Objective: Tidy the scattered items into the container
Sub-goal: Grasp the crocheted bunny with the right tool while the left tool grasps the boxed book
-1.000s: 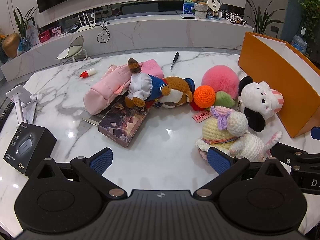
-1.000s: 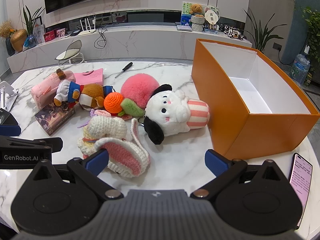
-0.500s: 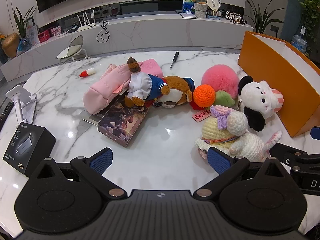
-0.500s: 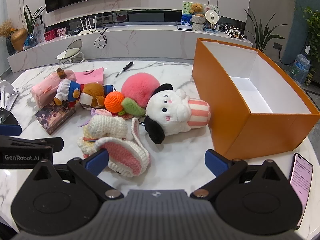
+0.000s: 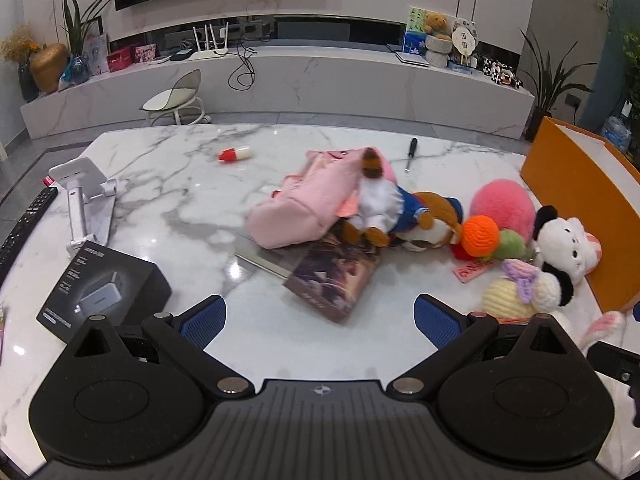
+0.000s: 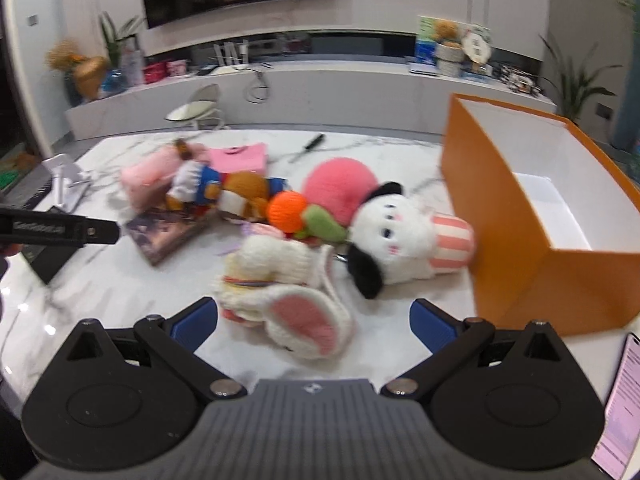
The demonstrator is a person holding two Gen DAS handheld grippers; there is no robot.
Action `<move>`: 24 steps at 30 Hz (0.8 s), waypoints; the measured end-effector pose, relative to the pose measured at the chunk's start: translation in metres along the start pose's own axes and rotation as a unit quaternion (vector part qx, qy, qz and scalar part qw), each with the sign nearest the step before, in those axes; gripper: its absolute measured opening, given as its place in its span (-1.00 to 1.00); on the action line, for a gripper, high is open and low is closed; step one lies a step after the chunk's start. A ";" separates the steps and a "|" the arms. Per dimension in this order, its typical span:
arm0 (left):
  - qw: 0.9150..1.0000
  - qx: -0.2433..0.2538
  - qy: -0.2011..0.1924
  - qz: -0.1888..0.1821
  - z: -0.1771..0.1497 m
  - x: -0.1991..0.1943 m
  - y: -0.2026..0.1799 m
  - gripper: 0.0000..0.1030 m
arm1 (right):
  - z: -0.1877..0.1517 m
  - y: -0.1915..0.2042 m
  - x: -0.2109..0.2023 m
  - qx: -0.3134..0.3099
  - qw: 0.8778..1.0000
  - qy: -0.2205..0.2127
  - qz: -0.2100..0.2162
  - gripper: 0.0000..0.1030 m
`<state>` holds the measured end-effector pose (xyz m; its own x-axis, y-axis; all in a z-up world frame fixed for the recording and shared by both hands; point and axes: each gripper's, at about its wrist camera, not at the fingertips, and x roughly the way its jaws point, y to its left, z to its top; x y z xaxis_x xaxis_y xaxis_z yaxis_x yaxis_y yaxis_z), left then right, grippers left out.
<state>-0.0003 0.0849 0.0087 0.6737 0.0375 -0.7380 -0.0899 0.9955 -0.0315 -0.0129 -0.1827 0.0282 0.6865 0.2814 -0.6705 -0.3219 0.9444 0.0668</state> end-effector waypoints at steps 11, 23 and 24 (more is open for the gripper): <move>0.999 0.053 0.011 0.003 -0.008 0.033 0.007 1.00 | -0.001 0.010 0.008 -0.028 0.998 0.001 0.050 0.68; 0.996 0.082 -0.007 -0.025 -0.004 0.062 0.000 1.00 | -0.005 0.020 0.044 -0.106 0.992 0.005 0.060 0.67; 0.996 0.077 -0.010 -0.036 -0.003 0.063 0.001 1.00 | -0.005 0.023 0.048 -0.117 0.991 0.008 0.061 0.66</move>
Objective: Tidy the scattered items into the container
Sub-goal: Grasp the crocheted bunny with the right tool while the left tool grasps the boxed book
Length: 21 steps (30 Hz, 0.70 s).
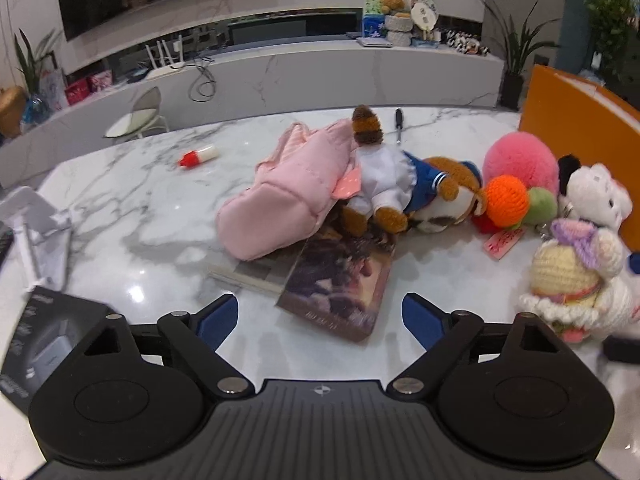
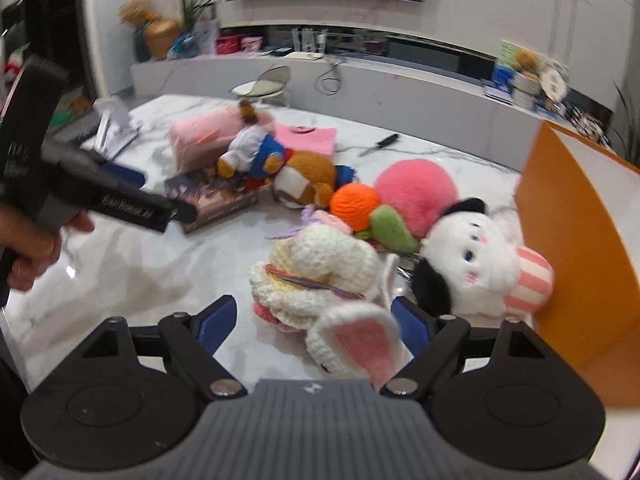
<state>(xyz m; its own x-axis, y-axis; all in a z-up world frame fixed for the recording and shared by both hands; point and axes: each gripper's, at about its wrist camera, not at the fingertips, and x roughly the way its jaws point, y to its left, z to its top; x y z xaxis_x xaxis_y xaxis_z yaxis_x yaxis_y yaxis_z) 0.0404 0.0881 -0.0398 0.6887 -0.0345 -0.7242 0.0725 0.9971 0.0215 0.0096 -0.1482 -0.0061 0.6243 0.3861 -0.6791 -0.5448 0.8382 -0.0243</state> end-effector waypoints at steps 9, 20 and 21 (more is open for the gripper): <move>1.000 0.028 -0.011 -0.003 0.003 0.020 0.001 0.93 | -0.003 -0.007 0.025 -0.053 0.998 0.025 -0.010 0.52; 0.990 0.141 -0.026 0.015 -0.008 0.030 -0.025 0.37 | -0.007 -0.042 0.029 -0.003 0.999 0.024 0.029 0.05; 0.989 0.146 -0.030 0.013 -0.010 0.030 -0.025 0.36 | -0.008 -0.045 0.028 -0.001 0.999 0.023 0.036 0.05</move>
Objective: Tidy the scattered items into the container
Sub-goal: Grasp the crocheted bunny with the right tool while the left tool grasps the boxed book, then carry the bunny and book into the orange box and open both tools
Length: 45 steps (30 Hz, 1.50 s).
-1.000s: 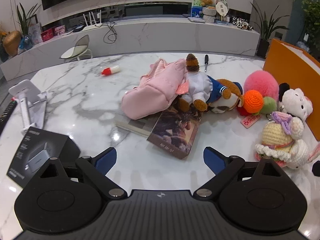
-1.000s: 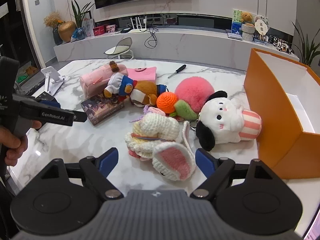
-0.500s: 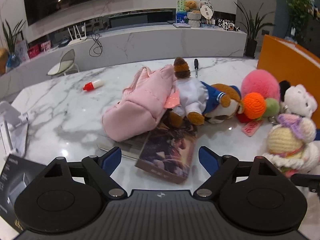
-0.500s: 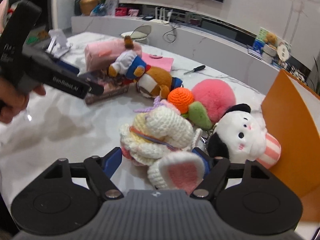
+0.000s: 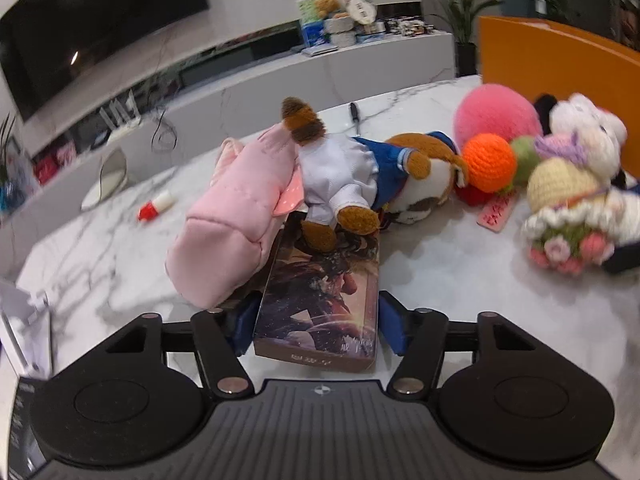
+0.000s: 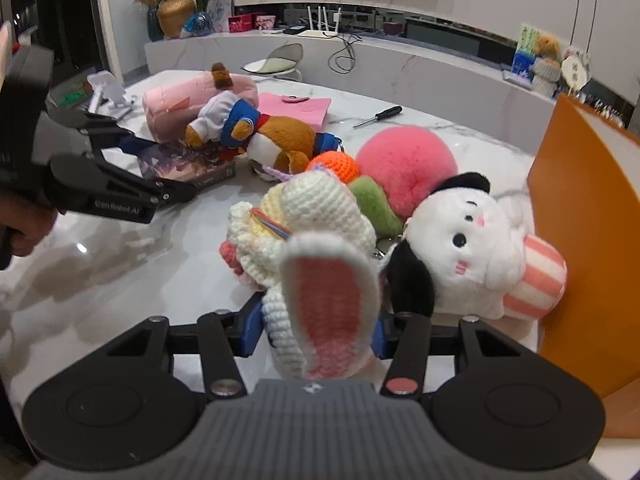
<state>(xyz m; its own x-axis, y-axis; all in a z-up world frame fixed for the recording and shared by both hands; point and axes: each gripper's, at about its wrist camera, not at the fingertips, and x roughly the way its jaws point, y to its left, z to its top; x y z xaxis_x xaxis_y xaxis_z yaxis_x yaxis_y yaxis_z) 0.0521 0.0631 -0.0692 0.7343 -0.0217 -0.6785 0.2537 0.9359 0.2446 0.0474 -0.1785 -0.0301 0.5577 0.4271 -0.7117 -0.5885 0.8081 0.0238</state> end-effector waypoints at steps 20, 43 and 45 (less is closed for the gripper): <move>0.996 -0.079 -0.005 -0.040 -0.003 -0.070 0.010 0.30 | 0.003 -0.007 -0.061 -0.034 0.999 -0.024 0.036 -0.08; 0.988 -0.081 -0.131 -0.022 0.077 -0.182 -0.031 0.30 | 0.086 -0.040 -0.164 -0.074 0.986 -0.148 -0.034 -0.09; 0.985 -0.076 -0.149 -0.037 0.095 -0.185 -0.043 0.30 | 0.091 -0.056 -0.181 -0.060 0.984 -0.159 -0.047 -0.09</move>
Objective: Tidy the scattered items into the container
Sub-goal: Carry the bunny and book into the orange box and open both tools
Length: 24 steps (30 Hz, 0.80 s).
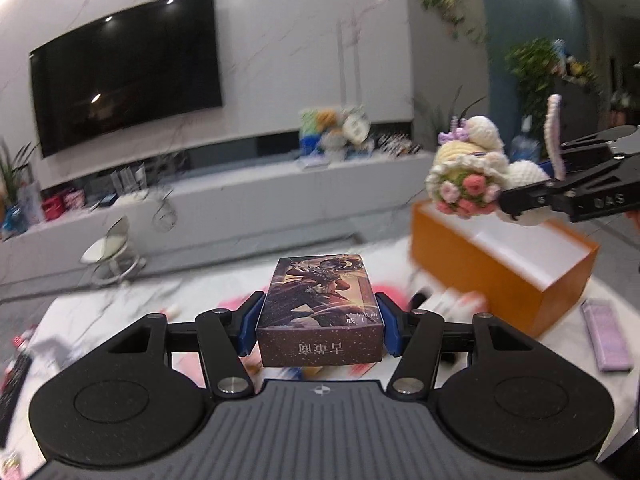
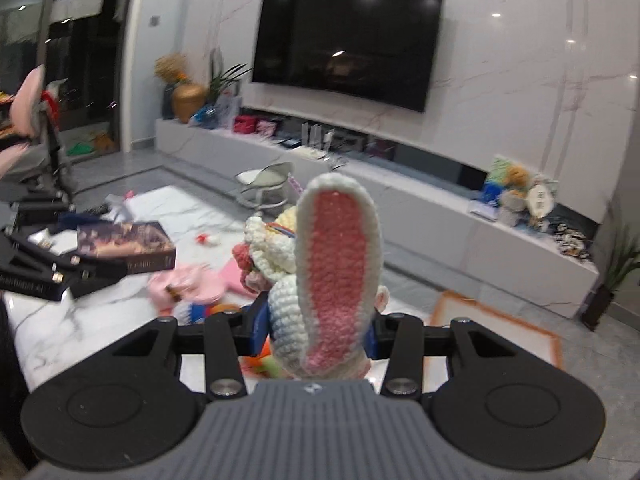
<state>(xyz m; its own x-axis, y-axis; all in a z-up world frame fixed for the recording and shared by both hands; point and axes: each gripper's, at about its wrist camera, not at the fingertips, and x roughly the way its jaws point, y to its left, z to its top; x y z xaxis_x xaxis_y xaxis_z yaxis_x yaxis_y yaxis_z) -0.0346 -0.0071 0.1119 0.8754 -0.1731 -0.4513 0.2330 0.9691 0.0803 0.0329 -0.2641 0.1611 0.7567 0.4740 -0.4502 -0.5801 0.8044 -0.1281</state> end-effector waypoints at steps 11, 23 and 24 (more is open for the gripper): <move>0.992 0.017 -0.055 -0.114 0.059 0.037 -0.090 0.30 | -0.015 -0.095 -0.062 0.079 0.992 -0.022 -0.098 -0.08; 0.984 0.013 0.015 -0.178 0.056 0.140 -0.175 0.30 | -0.085 -0.178 -0.004 0.192 0.966 0.104 -0.138 -0.08; 0.984 0.012 0.022 -0.179 0.054 0.148 -0.179 0.30 | -0.089 -0.181 0.003 0.194 0.965 0.115 -0.137 -0.08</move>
<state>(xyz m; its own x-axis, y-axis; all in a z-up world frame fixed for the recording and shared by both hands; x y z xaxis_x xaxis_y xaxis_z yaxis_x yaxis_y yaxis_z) 0.0757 -0.2153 0.0784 0.7167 -0.4939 -0.4924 0.5335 0.8430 -0.0690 0.1131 -0.4399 0.1041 0.7522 0.1692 -0.6368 -0.1785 0.9827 0.0502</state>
